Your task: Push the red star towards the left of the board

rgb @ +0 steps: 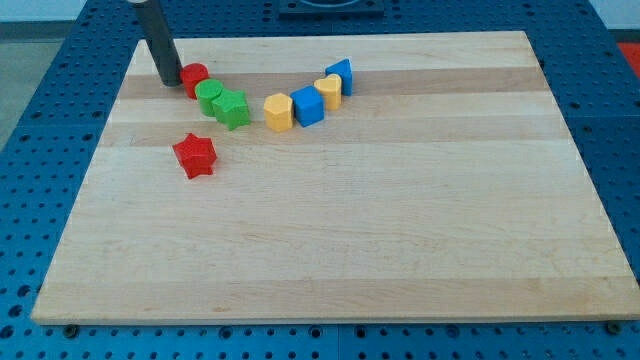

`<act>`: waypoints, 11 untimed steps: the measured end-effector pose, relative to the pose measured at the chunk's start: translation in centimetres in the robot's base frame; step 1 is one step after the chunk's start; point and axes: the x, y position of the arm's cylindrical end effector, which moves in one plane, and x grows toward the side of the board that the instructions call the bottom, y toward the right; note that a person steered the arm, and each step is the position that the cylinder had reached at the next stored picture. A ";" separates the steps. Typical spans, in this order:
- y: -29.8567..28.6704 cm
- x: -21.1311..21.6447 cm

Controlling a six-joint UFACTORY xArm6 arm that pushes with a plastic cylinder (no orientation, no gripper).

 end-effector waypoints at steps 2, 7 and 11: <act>-2.0 3.3; 7.2 20.0; 7.2 14.9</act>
